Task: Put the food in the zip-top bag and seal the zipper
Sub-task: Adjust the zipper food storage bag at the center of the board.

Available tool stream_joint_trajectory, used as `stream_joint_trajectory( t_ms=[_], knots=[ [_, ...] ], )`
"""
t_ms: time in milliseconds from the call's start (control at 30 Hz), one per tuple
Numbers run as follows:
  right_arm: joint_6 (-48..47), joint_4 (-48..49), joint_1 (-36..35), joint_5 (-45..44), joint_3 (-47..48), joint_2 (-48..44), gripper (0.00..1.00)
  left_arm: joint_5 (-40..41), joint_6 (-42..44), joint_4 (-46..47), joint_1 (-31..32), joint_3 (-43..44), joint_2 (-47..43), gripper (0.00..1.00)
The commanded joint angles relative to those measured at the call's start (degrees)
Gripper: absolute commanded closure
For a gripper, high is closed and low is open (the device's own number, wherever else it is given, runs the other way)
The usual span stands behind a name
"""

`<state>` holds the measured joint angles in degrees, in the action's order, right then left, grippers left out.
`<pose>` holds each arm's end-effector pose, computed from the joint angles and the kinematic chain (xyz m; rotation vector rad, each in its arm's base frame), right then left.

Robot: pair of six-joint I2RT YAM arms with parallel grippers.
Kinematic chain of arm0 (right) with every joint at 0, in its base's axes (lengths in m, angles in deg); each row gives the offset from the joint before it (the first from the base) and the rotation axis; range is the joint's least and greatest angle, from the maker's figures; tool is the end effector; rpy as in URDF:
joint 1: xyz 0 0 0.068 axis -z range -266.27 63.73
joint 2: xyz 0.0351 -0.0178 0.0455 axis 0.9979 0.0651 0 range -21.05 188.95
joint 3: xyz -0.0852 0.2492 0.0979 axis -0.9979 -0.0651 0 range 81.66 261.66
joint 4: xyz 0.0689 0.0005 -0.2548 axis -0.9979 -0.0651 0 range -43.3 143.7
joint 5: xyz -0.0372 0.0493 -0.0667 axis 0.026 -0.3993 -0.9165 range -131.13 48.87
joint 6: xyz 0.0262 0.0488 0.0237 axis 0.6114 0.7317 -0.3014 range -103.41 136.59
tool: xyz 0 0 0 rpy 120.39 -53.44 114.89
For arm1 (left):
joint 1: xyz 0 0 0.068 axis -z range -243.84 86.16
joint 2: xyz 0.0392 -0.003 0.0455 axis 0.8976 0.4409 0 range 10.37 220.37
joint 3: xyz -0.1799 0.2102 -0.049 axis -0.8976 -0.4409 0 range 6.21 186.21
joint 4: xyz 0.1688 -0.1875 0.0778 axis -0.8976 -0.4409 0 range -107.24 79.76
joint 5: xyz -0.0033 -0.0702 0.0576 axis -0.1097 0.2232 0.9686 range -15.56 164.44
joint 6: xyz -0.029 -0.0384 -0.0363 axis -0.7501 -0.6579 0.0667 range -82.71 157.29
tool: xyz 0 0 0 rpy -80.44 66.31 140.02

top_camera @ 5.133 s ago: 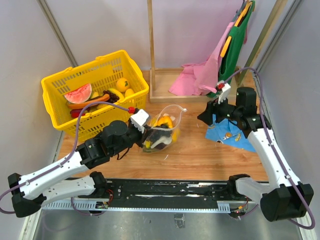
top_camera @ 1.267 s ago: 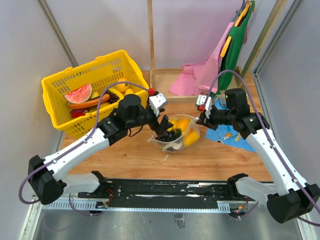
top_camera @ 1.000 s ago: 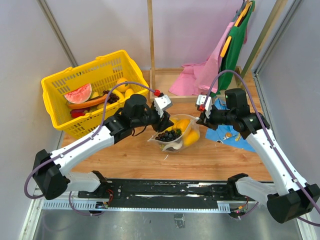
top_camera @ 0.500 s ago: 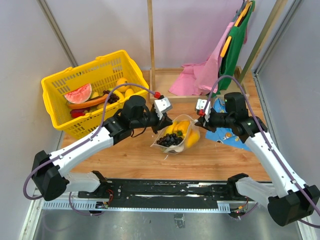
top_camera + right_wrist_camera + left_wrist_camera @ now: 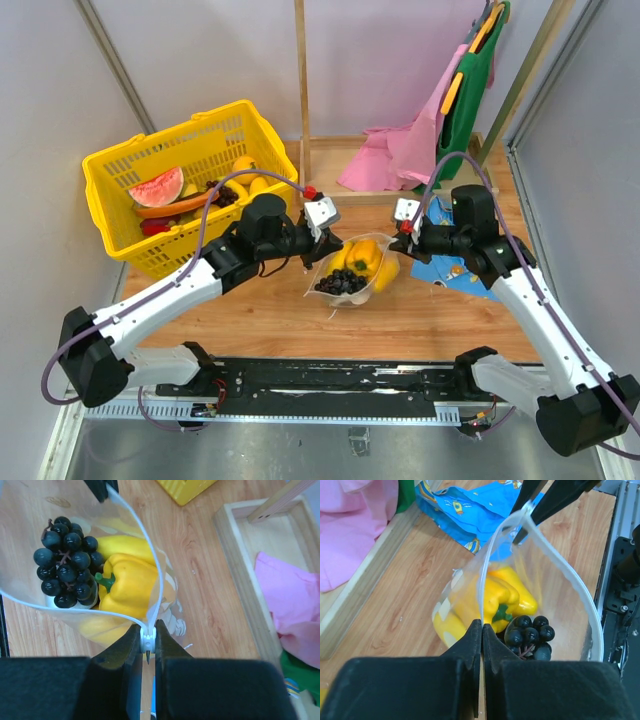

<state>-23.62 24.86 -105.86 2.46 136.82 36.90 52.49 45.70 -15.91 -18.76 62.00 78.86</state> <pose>0.1935 0.1014 0.3365 -1.3548 1.4792 0.5746 0.1890 -0.2131 0.3346 1.1086 1.6002 -0.7926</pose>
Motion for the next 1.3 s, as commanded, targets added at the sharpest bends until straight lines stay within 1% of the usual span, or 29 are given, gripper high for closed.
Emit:
stream_joint_trajectory(
  t_ms=[0, 100, 200, 233, 467, 600, 700, 967, 1033, 1100, 1167, 1233, 1267],
  knots=[
    [1.2, -3.5, 0.4, 1.8, 7.5, -1.2, 0.99, 2.4, 1.1, 2.1, 0.2, 0.0, -1.8, 0.96],
    [1.9, -7.4, 0.3, 0.8, 11.2, -0.2, 0.99, 3.6, 1.1, 1.5, 0.2, 1.3, -1.7, 0.87],
    [2.4, -10.0, -0.4, -1.3, 13.3, 0.6, 0.99, 3.7, 0.3, 0.7, 0.2, 3.6, -1.1, 0.69],
    [2.5, -10.8, -0.7, -2.0, 13.9, 0.9, 0.99, 3.5, -0.1, 0.2, 0.3, 4.6, -0.9, 0.65],
    [3.1, -15.5, -2.0, -7.1, 17.0, 3.7, 0.99, 2.0, -2.7, -0.6, 3.8, 9.7, 0.6, 0.50],
    [3.5, -15.9, -2.6, -8.2, 17.9, 4.6, 0.99, -0.6, -5.1, 2.9, 6.2, 9.9, 2.8, 0.47],
    [4.1, -15.7, -3.1, -8.1, 18.3, 5.1, 0.99, -0.7, -5.2, 3.5, 7.8, 10.7, 5.2, 0.45],
    [5.7, -14.7, -4.0, -8.0, 18.7, 5.9, 0.99, -2.8, -7.0, 6.7, 9.0, 10.5, 9.5, 0.42],
    [5.8, -14.6, -4.1, -7.8, 18.6, 5.8, 0.99, -2.5, -7.0, 7.0, 9.3, 10.4, 10.4, 0.43],
    [5.9, -14.5, -4.2, -7.3, 18.6, 5.8, 0.99, -2.2, -6.7, 6.8, 9.3, 10.5, 11.1, 0.48],
    [6.1, -14.4, -4.2, -6.5, 18.5, 5.6, 0.99, -1.2, -5.7, 5.8, 9.3, 10.7, 11.3, 0.67],
    [6.1, -14.3, -4.2, -5.7, 18.2, 5.4, 0.99, -0.1, -4.4, 4.2, 9.3, 10.9, 10.7, 0.89],
    [6.3, -14.3, -4.2, -5.1, 18.1, 5.2, 0.99, 0.7, -3.6, 3.1, 9.3, 10.9, 10.3, 0.97]
  ],
)
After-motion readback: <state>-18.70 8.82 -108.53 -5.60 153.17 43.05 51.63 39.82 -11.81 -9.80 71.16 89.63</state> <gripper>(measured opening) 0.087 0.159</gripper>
